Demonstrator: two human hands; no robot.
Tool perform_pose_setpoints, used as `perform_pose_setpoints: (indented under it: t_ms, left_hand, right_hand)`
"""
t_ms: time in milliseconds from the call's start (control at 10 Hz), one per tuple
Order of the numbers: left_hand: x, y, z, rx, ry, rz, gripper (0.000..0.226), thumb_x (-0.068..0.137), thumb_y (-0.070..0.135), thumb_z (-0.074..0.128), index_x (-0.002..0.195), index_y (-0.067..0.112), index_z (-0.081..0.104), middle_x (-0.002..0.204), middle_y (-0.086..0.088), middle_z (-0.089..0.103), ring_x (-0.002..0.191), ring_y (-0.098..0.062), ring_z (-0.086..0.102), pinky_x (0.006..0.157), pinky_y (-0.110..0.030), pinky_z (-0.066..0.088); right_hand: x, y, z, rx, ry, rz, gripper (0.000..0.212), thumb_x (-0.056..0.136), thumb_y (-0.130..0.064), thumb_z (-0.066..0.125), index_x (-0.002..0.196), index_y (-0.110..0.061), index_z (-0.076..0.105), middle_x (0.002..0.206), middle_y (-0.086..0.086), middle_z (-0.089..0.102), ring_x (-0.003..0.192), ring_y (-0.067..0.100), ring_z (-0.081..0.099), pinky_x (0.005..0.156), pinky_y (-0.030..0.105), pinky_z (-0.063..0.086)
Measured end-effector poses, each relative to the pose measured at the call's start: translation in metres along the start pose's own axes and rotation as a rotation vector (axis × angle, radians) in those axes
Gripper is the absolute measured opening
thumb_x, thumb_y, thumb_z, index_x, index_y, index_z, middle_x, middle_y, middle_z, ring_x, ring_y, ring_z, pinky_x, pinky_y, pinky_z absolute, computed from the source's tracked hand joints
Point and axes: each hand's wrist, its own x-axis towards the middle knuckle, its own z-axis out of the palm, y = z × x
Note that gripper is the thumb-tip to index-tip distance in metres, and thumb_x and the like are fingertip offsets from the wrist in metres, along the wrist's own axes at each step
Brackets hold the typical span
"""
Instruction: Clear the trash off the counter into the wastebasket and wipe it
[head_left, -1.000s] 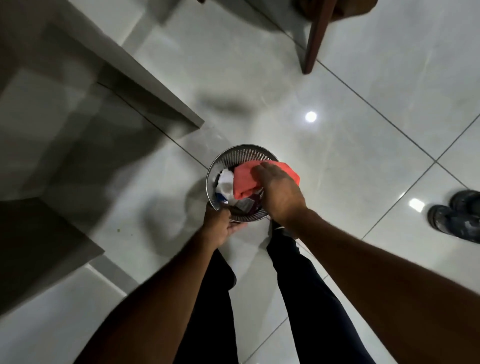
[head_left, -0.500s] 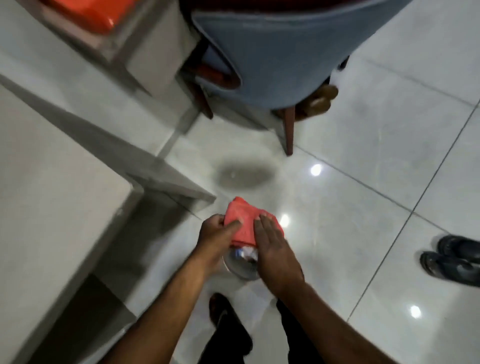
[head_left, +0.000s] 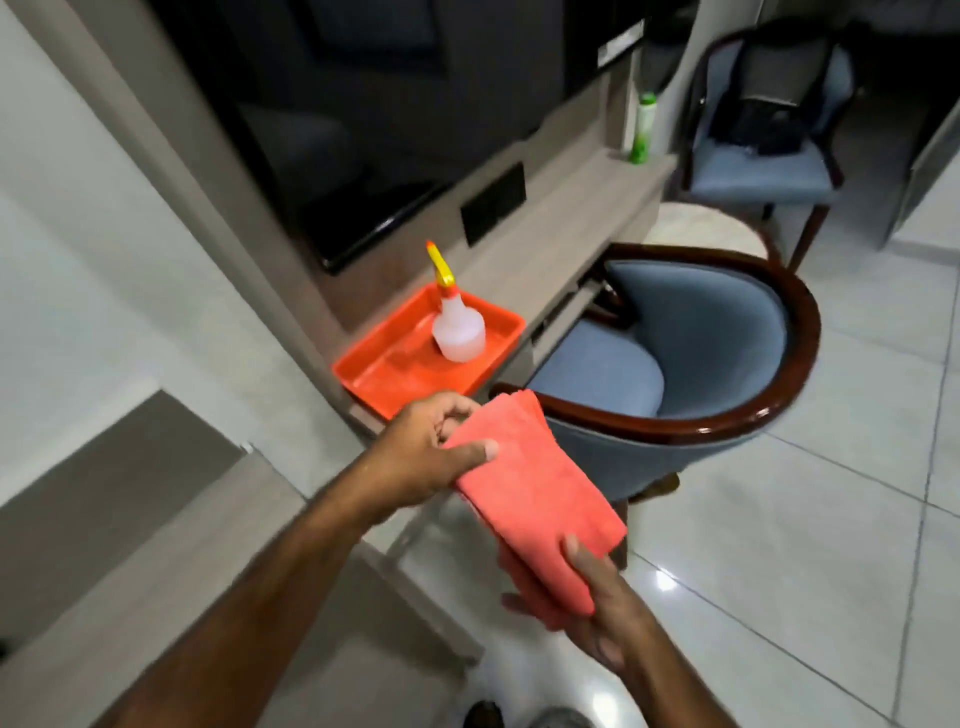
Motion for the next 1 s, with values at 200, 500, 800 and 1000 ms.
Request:
perform_pose_setpoints:
  t_ms: [200,500,800,1000]
  left_hand:
    - [0.101,-0.050,-0.133,0.262,0.211,-0.010,0.033,0.084,0.006,0.071,0.103,0.021,0.048,0.075,0.000,0.053,0.062,-0.014,0.051,0.055,-0.023,0.043]
    - [0.206,-0.149,-0.186,0.701,0.151,-0.049,0.034,0.079,0.014,0.068,0.112,0.018,0.068,0.123,-0.009,0.068,0.111,-0.025,0.064,0.102,-0.035,0.051]
    - [0.165,-0.162,-0.155,1.180,0.186,0.125,0.048,0.089,0.012,0.047,0.137,0.005,0.050,0.143,-0.019,0.051,0.130,-0.034,0.046,0.112,-0.041,0.039]
    - [0.081,-0.099,-0.171,1.241,0.538,0.227,0.055,0.096,0.021,0.040,0.145,-0.003,0.036,0.145,-0.020,0.048,0.133,-0.033,0.045,0.115,-0.040,0.035]
  right_hand:
    - [0.131,-0.040,0.093,-0.284,0.320,-0.302,0.057,0.078,0.006,0.073,0.130,-0.008,0.054,0.116,0.015,0.072,0.099,0.028,0.071,0.074,0.036,0.059]
    - [0.272,-0.029,0.164,-1.336,0.570,-0.195,0.097,0.071,-0.012,0.071,0.149,-0.030,0.016,0.113,0.010,0.061,0.106,0.034,0.061,0.091,0.039,0.051]
    - [0.284,-0.041,0.181,-1.972,0.419,0.034,0.028,0.087,-0.034,0.058,0.097,-0.009,0.068,0.099,0.010,0.072,0.086,0.026,0.068,0.069,0.029,0.056]
    - [0.230,-0.053,0.222,-2.145,0.264,-0.483,0.025,0.089,-0.029,0.055,0.098,-0.008,0.065,0.103,0.016,0.069,0.093,0.032,0.066,0.079,0.036,0.054]
